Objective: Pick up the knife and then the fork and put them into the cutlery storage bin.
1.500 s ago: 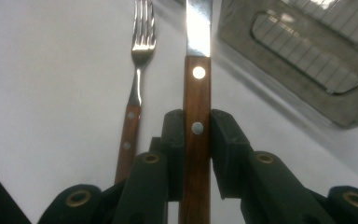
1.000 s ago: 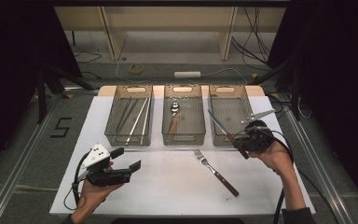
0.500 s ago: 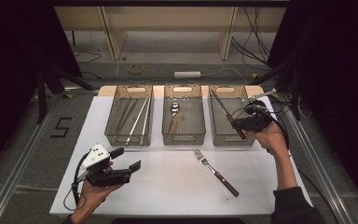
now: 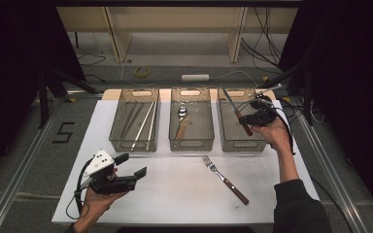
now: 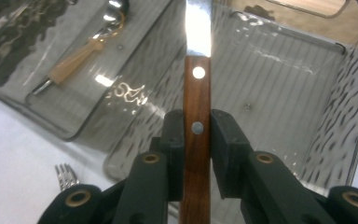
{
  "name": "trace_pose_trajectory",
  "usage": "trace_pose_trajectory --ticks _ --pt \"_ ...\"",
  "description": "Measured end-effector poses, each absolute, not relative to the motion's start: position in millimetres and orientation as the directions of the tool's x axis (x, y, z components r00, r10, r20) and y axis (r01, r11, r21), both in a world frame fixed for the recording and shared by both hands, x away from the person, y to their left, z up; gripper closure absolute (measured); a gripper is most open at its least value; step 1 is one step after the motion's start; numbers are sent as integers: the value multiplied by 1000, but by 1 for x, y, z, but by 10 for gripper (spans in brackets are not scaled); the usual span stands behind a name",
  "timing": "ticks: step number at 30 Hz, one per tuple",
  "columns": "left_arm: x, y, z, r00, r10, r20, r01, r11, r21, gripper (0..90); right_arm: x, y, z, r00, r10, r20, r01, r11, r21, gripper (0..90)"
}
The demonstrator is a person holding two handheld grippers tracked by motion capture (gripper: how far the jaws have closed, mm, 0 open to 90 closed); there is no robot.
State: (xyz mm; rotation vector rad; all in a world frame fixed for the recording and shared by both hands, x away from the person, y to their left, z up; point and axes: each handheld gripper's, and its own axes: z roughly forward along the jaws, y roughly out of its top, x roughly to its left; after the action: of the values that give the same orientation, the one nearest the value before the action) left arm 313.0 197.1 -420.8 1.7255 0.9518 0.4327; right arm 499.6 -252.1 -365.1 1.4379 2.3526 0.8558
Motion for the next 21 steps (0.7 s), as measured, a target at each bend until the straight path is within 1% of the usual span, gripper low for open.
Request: trace_pose_trajectory --ticks 12,21 --pt "313 198 -421 616 771 -162 382 -113 917 162 515 -247 -390 -380 921 90 780 267 567 767" --pt "313 197 -421 618 769 -165 385 -112 916 162 517 -244 -405 -348 934 84 800 249 546 760"
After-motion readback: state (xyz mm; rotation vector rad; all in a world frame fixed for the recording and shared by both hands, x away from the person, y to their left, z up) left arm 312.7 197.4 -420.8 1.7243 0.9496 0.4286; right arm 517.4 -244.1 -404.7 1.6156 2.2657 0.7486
